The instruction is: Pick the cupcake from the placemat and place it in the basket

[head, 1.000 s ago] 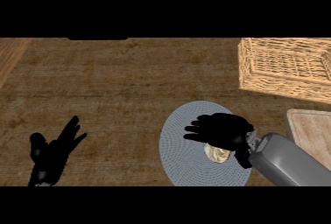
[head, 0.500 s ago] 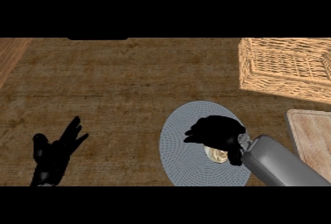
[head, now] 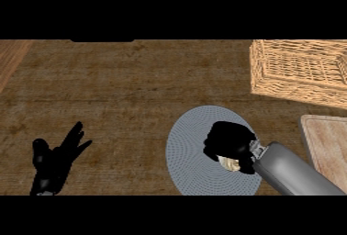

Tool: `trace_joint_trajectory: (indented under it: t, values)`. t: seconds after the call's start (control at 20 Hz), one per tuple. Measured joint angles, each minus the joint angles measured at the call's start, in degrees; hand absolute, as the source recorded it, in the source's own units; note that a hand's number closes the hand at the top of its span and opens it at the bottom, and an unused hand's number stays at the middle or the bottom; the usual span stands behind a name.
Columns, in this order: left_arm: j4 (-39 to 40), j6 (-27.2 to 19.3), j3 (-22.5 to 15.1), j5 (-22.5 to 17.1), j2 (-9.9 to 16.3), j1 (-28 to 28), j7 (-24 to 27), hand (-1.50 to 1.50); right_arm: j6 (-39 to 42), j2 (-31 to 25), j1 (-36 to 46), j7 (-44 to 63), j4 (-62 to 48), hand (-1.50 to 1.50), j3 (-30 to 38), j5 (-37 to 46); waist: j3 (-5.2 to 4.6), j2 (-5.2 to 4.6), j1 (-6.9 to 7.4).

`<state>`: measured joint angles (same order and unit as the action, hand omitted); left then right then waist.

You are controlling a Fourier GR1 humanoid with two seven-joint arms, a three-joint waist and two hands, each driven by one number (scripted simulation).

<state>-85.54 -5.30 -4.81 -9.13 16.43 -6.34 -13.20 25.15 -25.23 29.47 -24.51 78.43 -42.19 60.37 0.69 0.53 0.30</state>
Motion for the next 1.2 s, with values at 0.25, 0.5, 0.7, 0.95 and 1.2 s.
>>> trace_joint_trajectory:
  t: [0.25,0.5,0.7,0.95,1.2]
  values:
    - [0.3,0.2,0.7,0.2,-0.1,-0.3,0.7,0.00,-1.5,2.1,-1.1,3.3,-1.5,1.50,2.8,1.3,0.00,0.18,-0.42]
    - [-1.1,-0.2,1.9,-0.4,0.5,-2.5,0.0,0.00,-2.0,7.8,-3.7,23.3,-5.4,1.50,14.4,0.4,-0.01,0.31,-2.63]
    - [-1.4,0.3,2.3,-1.0,0.7,-2.6,0.2,0.00,-6.6,15.8,-3.8,40.1,-5.2,1.50,21.2,1.5,-0.08,0.23,-2.60]
    - [-1.7,0.4,1.9,-1.0,0.4,-2.6,0.0,0.00,-17.8,22.4,-3.1,50.3,2.2,1.50,29.9,-6.5,0.10,0.21,-2.22]
    - [-1.1,0.4,1.5,-0.6,0.2,-1.8,-0.6,0.00,-27.7,24.4,1.3,58.2,11.9,1.50,34.0,-11.2,0.04,0.28,-1.69]
